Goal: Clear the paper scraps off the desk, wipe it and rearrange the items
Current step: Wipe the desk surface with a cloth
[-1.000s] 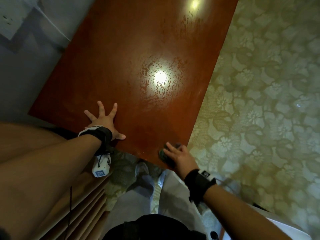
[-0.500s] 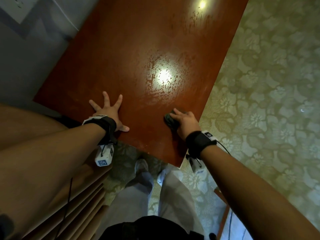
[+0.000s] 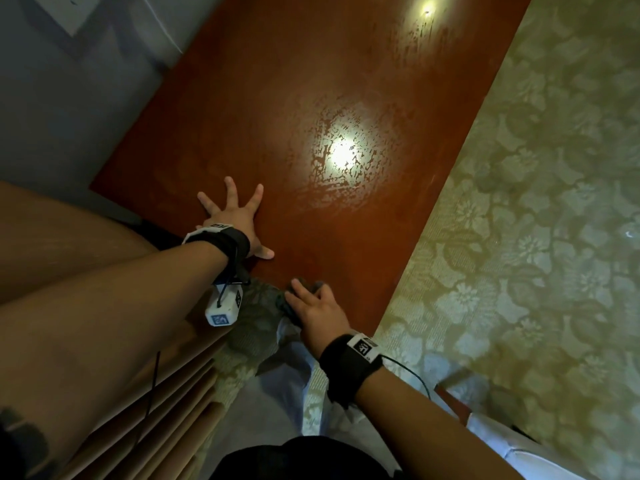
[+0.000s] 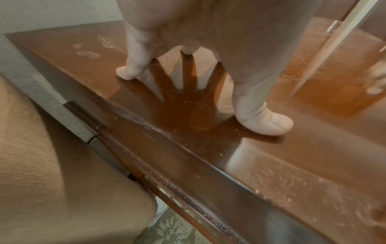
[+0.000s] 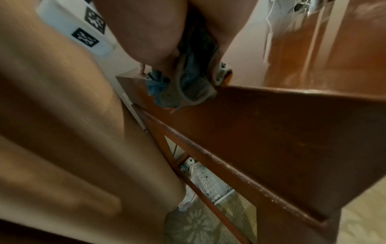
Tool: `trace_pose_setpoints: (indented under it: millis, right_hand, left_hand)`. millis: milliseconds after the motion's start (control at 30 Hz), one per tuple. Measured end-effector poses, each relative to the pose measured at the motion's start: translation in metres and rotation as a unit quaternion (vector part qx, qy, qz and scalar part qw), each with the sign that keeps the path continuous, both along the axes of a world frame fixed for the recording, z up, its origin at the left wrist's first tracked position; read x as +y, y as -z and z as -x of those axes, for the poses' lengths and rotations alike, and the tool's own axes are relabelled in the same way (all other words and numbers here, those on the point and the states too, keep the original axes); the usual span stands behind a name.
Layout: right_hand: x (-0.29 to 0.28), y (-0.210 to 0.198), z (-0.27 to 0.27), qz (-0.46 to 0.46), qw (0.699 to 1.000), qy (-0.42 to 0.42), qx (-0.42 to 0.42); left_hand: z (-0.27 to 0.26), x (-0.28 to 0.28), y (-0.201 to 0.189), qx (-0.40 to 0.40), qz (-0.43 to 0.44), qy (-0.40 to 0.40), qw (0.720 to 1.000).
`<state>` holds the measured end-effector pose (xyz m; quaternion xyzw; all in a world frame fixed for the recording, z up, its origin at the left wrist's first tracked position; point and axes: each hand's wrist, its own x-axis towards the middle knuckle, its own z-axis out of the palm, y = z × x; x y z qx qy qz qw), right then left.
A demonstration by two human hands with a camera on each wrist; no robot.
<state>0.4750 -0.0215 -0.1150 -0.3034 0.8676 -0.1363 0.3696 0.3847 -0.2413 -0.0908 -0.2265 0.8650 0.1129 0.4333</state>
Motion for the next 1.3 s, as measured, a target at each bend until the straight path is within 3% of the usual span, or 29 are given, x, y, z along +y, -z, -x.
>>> trace_pose_setpoints:
  millis: [133,333,400,567,833,1033,1100,1300]
  right_hand:
    - [0.01,0.004,0.016,0.008,0.999,-0.034,0.021]
    - [0.045,0.003,0.113,-0.014,0.982,0.158,0.104]
    - [0.052,0.001,0.143,-0.032,0.976,0.183,0.118]
    - [0.035,0.01,0.135,-0.062,0.968,0.206,0.13]
    - [-0.039,-0.001,0.011,0.004,1.0,-0.008,0.016]
    - [-0.04,0.006,0.014,0.0,0.994,-0.105,0.017]
    - [-0.031,0.006,0.031,0.012,0.997,-0.074,0.023]
    - [0.037,0.017,0.147,0.008,0.978,0.164,0.131]
  left_hand:
    - [0.0,0.0,0.0,0.004,-0.004,0.0,1.0]
    - [-0.001,0.0,0.0,0.004,-0.003,0.002,1.0]
    - [-0.001,-0.001,0.001,0.004,-0.003,0.004,1.0]
    - [0.0,-0.002,0.002,0.003,-0.005,0.004,1.0]
    - [0.0,-0.003,0.004,0.004,-0.003,0.013,1.0]
    - [0.0,-0.003,0.003,0.004,-0.001,0.008,1.0]
    - [0.0,-0.003,0.003,0.001,-0.005,0.009,1.0]
    - [0.0,-0.003,0.005,0.005,0.004,0.014,1.0]
